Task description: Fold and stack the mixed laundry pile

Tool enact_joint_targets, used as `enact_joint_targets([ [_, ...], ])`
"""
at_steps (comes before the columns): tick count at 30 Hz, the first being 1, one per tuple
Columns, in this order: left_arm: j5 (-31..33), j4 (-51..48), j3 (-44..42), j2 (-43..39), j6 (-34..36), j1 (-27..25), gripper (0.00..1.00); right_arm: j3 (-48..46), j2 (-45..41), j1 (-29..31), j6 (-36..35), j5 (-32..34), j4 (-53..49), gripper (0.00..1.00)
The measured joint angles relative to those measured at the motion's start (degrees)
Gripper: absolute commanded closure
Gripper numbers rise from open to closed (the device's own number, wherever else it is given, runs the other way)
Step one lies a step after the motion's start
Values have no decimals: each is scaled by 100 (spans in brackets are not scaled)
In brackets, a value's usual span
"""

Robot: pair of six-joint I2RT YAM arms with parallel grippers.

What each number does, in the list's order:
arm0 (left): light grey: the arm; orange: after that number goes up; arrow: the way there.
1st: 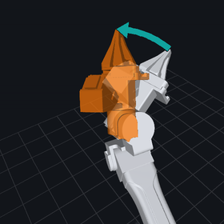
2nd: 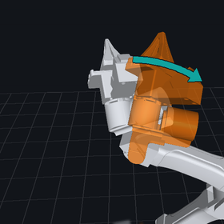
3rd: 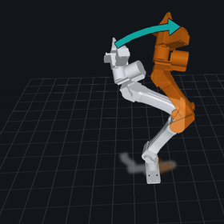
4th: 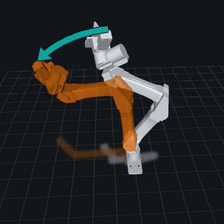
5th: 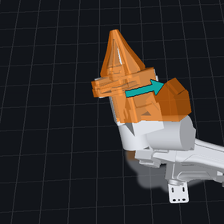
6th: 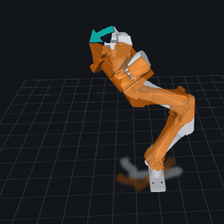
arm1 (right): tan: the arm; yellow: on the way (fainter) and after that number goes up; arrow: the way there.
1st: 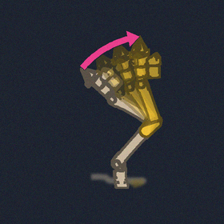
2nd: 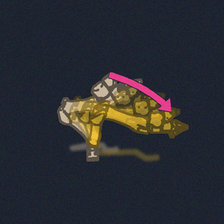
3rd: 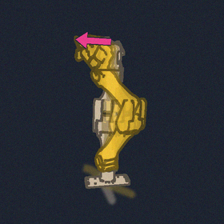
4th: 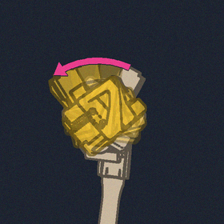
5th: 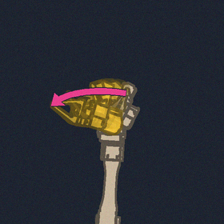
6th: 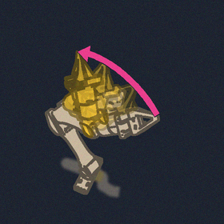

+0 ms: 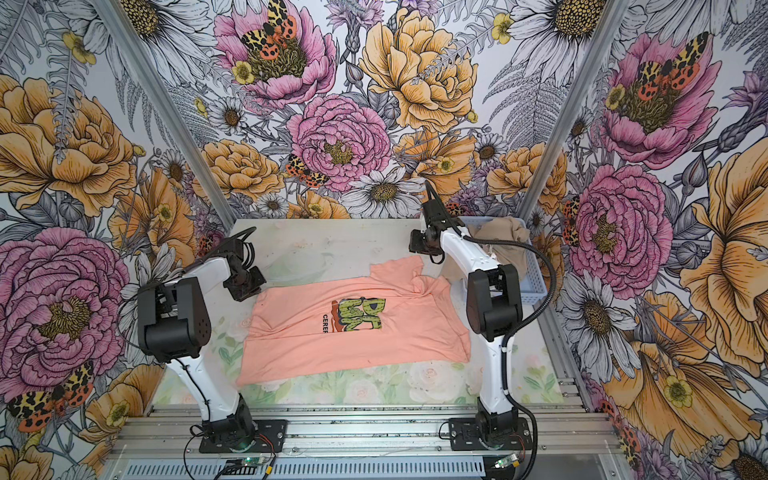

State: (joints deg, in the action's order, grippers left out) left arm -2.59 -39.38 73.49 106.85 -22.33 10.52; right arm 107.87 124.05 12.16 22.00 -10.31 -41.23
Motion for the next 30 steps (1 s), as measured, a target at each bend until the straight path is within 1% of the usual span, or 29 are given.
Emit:
enact_joint_targets([
  [4,-109,-92,-83,-660,-22,-24,100,470,629,-168,24,0,15,56],
  [6,-153,-105,-83,-857,-22,-28,100,634,907,-192,26,0,9,57],
  [10,-210,-127,-85,-935,-22,-28,100,850,1305,-186,35,-4,-15,60],
  [13,-236,-188,-114,-925,-24,-28,100,1025,1534,-186,48,13,-20,65],
  [18,-243,-269,-116,-925,-24,-28,100,1174,1690,-186,66,17,-13,76],
  [30,-245,-286,-116,-925,-24,-28,100,1198,1733,-125,68,15,-15,85],
])
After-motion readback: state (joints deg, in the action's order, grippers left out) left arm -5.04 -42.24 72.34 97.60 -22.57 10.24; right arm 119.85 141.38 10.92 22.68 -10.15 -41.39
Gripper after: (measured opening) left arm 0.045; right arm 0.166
